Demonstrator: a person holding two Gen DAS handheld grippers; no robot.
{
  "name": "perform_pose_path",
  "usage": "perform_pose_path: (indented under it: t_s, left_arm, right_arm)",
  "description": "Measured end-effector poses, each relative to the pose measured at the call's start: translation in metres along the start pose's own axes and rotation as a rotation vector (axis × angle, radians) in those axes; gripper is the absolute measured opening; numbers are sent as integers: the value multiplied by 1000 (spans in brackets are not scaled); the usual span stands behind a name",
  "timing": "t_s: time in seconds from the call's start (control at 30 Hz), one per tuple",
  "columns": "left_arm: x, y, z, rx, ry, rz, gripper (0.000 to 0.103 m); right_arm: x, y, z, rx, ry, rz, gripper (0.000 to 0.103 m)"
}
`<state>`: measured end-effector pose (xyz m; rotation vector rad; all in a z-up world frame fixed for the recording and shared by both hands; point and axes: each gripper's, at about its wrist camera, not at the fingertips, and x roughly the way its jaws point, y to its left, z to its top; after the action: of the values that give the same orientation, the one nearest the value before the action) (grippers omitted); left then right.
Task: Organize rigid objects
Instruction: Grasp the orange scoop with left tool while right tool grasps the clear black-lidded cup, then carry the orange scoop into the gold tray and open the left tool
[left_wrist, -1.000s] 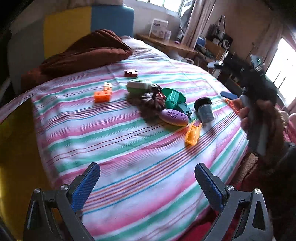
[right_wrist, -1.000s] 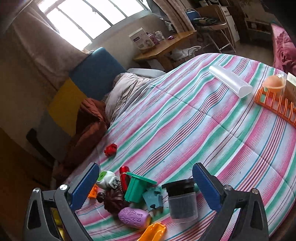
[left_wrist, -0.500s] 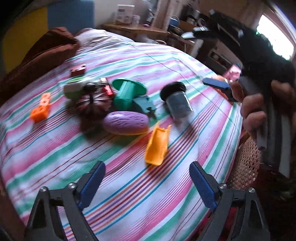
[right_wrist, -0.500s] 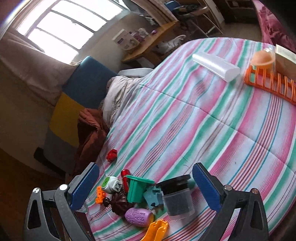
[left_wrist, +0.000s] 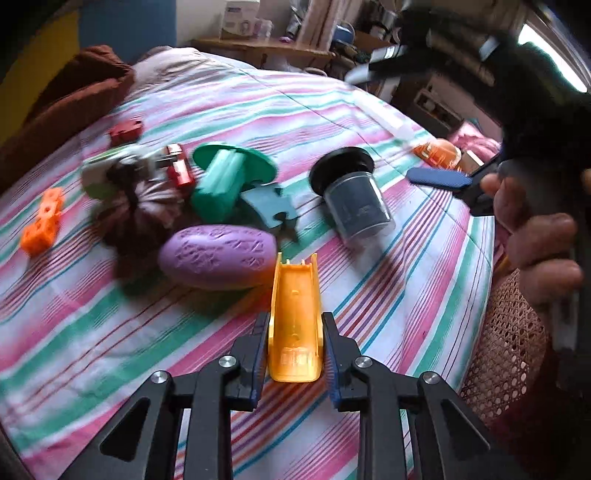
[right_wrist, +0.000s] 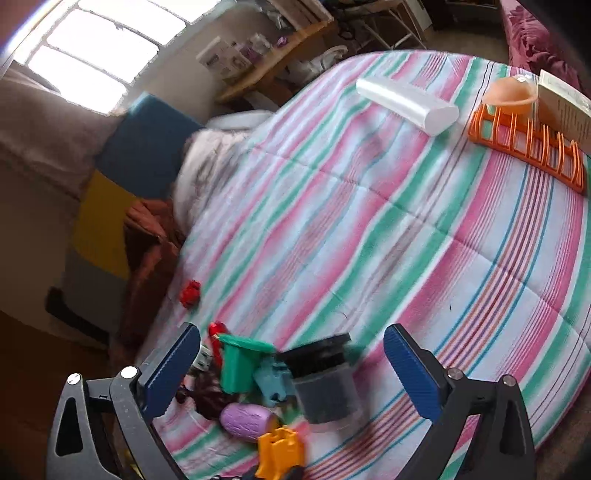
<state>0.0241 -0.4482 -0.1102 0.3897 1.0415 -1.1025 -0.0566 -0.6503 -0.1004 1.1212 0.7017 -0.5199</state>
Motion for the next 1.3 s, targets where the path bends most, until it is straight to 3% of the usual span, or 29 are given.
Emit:
perform_pose_path:
  t_s: [0.2,0.4,0.57,0.6,0.63,0.67,1.0,1.3]
  left_arm:
    - [-27,23,-37,-93,-39,34,26]
    - [-51,39,-66,-154,-72,70,26]
    - [-69,40,-70,-179,-106,89,26]
    - [-76,43,-73,-185,-118,92,27]
    - [-83,47,-75,-197,-129,89,27]
    - [-89,50,-77,-206,-137,87,27]
    - [-164,83,-96,-319,-274,141,27]
    - [-228,176,-135,-521,-305,342,27]
  right_arm:
    - [23,13,-10,-115,97,-124,76]
    - [38,16,-17,-165,151,-169,72]
    - [48,21,-24,-219,187,-213,72]
    - [52,21,-26,-230,201,-234,69]
    - [55,21,-27,-244,208,-271,52]
    - [56,22,-28,-274,193,-320,44]
    - [66,31,-41,-370,179,-381,44]
    - [69,38,-44,-470,156,-438,43]
